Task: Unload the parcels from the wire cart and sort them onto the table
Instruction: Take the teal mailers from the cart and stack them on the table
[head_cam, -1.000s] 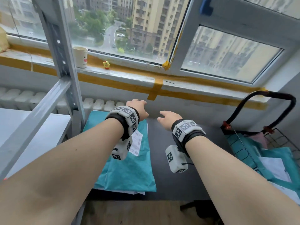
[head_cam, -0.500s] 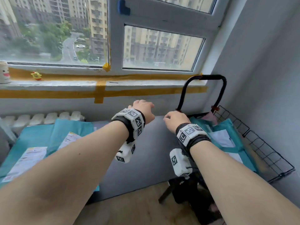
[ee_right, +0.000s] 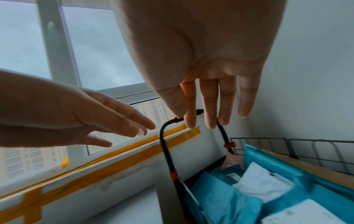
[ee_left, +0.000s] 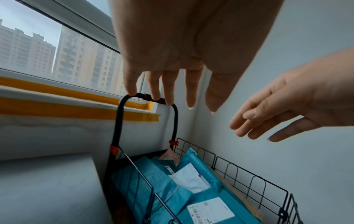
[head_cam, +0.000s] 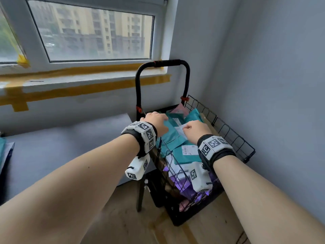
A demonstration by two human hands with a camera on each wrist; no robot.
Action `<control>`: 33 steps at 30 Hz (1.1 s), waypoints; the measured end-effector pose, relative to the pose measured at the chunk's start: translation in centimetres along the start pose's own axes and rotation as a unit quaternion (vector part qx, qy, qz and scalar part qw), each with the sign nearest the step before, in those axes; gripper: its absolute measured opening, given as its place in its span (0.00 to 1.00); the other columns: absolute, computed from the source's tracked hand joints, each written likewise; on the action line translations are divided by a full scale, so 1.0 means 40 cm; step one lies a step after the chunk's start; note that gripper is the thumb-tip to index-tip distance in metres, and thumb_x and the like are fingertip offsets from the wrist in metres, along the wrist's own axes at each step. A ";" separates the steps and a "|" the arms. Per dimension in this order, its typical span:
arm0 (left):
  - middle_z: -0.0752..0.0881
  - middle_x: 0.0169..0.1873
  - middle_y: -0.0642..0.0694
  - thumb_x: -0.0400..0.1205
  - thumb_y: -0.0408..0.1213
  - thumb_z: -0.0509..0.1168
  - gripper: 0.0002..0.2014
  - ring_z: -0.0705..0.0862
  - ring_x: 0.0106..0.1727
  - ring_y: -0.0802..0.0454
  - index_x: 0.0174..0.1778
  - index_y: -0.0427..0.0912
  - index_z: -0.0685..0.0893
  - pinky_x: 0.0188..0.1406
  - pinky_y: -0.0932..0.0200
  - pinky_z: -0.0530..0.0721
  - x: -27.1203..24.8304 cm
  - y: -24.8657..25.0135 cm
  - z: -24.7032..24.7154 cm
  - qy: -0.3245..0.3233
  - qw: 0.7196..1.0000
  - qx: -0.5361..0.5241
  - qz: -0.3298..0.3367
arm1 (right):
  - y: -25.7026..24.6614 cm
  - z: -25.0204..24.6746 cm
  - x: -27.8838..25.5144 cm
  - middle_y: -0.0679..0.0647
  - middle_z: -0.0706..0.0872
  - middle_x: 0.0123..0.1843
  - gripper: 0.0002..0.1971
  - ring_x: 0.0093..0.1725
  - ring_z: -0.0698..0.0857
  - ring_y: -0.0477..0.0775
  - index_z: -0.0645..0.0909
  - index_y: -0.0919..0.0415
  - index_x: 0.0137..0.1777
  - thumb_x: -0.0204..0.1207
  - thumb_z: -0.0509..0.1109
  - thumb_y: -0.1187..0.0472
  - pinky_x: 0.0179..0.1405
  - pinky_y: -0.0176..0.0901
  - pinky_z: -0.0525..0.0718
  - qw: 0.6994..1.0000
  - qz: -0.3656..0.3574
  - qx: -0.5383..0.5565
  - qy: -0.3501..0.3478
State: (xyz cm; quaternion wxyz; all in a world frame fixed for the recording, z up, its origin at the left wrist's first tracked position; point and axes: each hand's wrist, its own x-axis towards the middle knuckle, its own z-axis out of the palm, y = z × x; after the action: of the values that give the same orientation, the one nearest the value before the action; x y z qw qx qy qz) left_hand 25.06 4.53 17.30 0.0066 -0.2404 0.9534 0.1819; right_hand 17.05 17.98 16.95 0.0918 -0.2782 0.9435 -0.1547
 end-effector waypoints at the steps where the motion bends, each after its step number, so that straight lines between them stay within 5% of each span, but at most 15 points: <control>1: 0.71 0.74 0.48 0.80 0.45 0.63 0.25 0.68 0.76 0.45 0.75 0.55 0.71 0.72 0.45 0.68 0.018 0.026 0.017 -0.007 1.000 0.001 0.000 | 0.037 -0.007 0.008 0.57 0.83 0.42 0.13 0.42 0.79 0.64 0.82 0.60 0.38 0.78 0.58 0.64 0.30 0.39 0.71 1.000 0.008 -0.003 0.000; 6: 0.73 0.72 0.46 0.80 0.44 0.63 0.22 0.70 0.73 0.44 0.72 0.54 0.74 0.71 0.46 0.70 0.116 0.114 0.089 -0.035 0.999 0.012 0.002 | 0.192 -0.009 0.082 0.60 0.87 0.60 0.15 0.58 0.84 0.63 0.86 0.64 0.56 0.79 0.58 0.64 0.52 0.47 0.85 0.999 0.041 0.018 -0.008; 11: 0.74 0.70 0.45 0.80 0.44 0.63 0.21 0.72 0.71 0.44 0.71 0.54 0.75 0.68 0.47 0.72 0.258 0.148 0.151 -0.050 0.999 0.013 0.003 | 0.291 0.019 0.187 0.52 0.85 0.65 0.16 0.60 0.83 0.58 0.86 0.54 0.59 0.81 0.58 0.64 0.51 0.38 0.77 0.996 0.067 0.040 -0.036; 25: 0.75 0.70 0.41 0.81 0.38 0.63 0.20 0.77 0.68 0.42 0.71 0.47 0.76 0.65 0.51 0.75 0.698 0.202 0.330 -0.153 0.981 -0.109 -0.046 | 0.525 0.073 0.571 0.50 0.86 0.63 0.17 0.57 0.84 0.57 0.86 0.47 0.55 0.79 0.58 0.64 0.59 0.43 0.82 0.975 0.177 0.042 -0.130; 33: 0.75 0.69 0.42 0.81 0.39 0.63 0.21 0.79 0.64 0.43 0.72 0.47 0.74 0.56 0.55 0.76 0.819 0.206 0.419 -0.164 0.966 -0.156 -0.123 | 0.601 0.152 0.751 0.53 0.81 0.68 0.22 0.56 0.82 0.55 0.74 0.49 0.72 0.79 0.59 0.64 0.53 0.41 0.79 0.968 0.146 0.033 -0.203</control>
State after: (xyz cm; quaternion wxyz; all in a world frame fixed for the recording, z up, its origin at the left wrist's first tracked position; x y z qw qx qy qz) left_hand -8.94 2.19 1.20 0.1471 -0.3206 0.8624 0.3632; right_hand -18.19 19.07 0.42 0.3122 -0.1595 0.9300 -0.1108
